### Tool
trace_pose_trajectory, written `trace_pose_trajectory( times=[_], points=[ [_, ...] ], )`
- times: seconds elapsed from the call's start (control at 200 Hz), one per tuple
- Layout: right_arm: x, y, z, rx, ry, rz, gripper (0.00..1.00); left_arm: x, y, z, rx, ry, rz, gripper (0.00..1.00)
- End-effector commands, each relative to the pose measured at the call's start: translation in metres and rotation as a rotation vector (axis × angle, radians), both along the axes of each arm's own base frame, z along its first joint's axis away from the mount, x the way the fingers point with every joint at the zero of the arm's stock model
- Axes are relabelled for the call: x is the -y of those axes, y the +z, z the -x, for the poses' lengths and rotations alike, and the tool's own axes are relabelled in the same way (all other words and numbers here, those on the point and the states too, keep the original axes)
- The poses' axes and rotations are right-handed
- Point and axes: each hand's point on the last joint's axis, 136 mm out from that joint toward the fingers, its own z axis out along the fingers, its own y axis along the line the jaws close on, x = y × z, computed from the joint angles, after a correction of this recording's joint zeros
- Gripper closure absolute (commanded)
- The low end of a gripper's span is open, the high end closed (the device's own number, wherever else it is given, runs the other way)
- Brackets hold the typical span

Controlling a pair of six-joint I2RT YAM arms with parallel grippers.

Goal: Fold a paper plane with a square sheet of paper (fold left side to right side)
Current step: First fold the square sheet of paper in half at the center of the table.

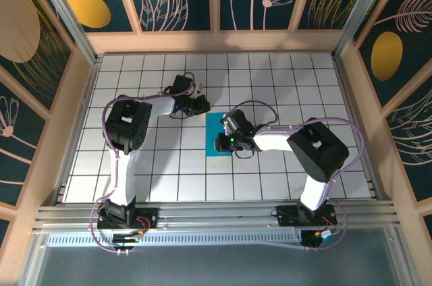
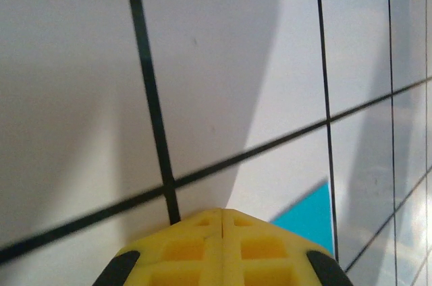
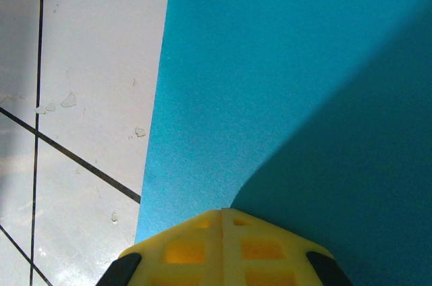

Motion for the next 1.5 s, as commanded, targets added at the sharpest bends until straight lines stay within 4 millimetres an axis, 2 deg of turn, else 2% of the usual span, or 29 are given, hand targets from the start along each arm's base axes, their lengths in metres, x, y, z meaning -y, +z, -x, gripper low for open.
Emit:
trace_pose_trajectory(
  times=[0.0,0.14,0.31,0.4,0.516,0.681,0.726,0.806,0.871,0.996,1.301,1.496],
  points=[
    [0.073,-0.066,0.054,-0.221,-0.019,0.318,1.0,-0.028,-0.025,-0.017,0.01,0.067,-0.103,0.99],
    [0.067,-0.062,0.051,-0.217,-0.017,0.291,1.0,-0.026,-0.014,-0.017,0.028,0.064,-0.087,0.99],
    [0.043,-0.044,0.04,-0.193,-0.008,0.196,1.0,-0.027,0.029,-0.011,0.096,0.056,-0.06,0.99],
    [0.032,-0.035,0.034,-0.177,-0.005,0.164,1.0,-0.029,0.051,0.003,0.112,0.052,-0.034,0.99],
    [0.027,-0.034,0.03,-0.173,-0.006,0.168,1.0,-0.033,0.061,0.035,0.079,0.049,0.007,0.99],
    [0.031,-0.042,0.036,-0.2,-0.017,0.189,1.0,-0.026,0.053,0.089,-0.01,0.017,0.033,0.99],
    [0.032,-0.043,0.038,-0.203,-0.019,0.192,1.0,-0.023,0.042,0.107,-0.049,0.0,0.031,0.99],
    [0.033,-0.045,0.04,-0.208,-0.02,0.199,1.0,-0.012,0.034,0.127,-0.09,-0.028,0.043,0.99],
    [0.034,-0.047,0.041,-0.211,-0.022,0.207,1.0,-0.003,0.03,0.135,-0.102,-0.043,0.052,0.99],
    [0.035,-0.048,0.042,-0.211,-0.021,0.215,1.0,0.008,0.028,0.134,-0.102,-0.05,0.068,0.99],
    [0.036,-0.049,0.043,-0.214,-0.02,0.224,1.0,0.015,0.012,0.125,-0.118,-0.051,0.055,0.99],
    [0.032,-0.045,0.042,-0.211,-0.016,0.206,1.0,0.003,-0.007,0.126,-0.146,-0.02,-0.029,1.0]
  ],
)
